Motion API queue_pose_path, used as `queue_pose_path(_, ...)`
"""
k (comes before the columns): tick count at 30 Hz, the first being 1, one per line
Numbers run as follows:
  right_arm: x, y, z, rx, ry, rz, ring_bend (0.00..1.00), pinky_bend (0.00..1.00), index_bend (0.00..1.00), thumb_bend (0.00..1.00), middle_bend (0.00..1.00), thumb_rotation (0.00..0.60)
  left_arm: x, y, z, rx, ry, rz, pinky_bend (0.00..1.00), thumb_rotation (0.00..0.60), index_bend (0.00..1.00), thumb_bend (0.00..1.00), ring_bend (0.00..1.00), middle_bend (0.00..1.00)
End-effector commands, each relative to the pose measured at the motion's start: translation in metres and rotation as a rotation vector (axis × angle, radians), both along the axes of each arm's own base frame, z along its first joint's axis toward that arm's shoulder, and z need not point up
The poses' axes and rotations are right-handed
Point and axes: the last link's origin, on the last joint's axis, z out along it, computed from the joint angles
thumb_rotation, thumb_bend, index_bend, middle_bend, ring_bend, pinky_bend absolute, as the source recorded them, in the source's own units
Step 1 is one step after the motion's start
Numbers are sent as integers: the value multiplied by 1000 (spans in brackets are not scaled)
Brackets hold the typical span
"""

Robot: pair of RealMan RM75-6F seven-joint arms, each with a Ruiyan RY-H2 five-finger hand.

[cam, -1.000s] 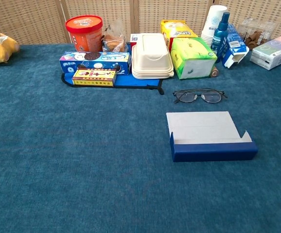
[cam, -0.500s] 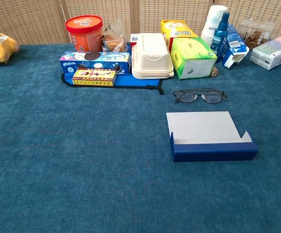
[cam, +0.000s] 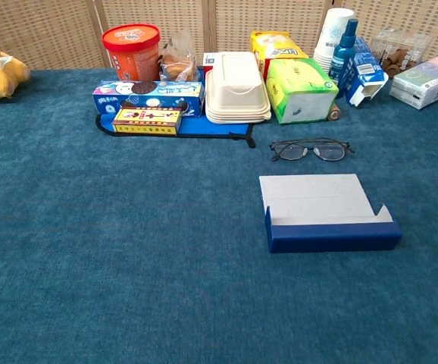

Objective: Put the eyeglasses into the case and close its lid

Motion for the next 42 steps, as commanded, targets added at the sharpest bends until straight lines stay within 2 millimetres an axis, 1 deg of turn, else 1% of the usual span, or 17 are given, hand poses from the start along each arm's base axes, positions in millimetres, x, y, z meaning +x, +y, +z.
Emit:
queue_pose_path(1, 12, -5, -7, 50, 15, 52, 171, 160, 236, 349, 263, 600, 5, 4, 4, -5, 1, -17, 137, 600, 250, 311, 209, 282)
queue_pose_path(6, 28, -16, -20, 119, 38, 112, 171, 161, 222, 348, 262, 600, 13, 10, 9, -3, -21, -40, 137, 600, 249, 310, 209, 282)
queue_pose_path(15, 49, -36, -44, 223, 89, 193, 171, 161, 194, 331, 259, 600, 18, 13, 12, -7, -37, -54, 138, 600, 249, 312, 209, 283)
queue_pose_path(22, 62, -52, -59, 287, 105, 227, 171, 163, 179, 330, 257, 600, 18, 14, 12, -15, -39, -48, 138, 600, 248, 311, 210, 285)
queue_pose_path(26, 66, -61, -65, 303, 108, 230, 171, 164, 176, 330, 256, 600, 18, 17, 11, -15, -40, -46, 138, 600, 248, 311, 210, 285)
queue_pose_path(31, 71, -77, -66, 299, 91, 227, 171, 180, 176, 330, 255, 600, 19, 20, 10, -17, -46, -50, 140, 600, 248, 310, 210, 287)
queue_pose_path(37, 76, -107, -59, 265, 74, 212, 171, 183, 177, 329, 258, 600, 20, 22, 8, -22, -43, -52, 141, 600, 248, 311, 210, 286)
queue_pose_path(42, 81, -126, -55, 253, 63, 203, 171, 183, 177, 330, 258, 600, 21, 23, 8, -19, -42, -54, 140, 600, 248, 310, 210, 287)
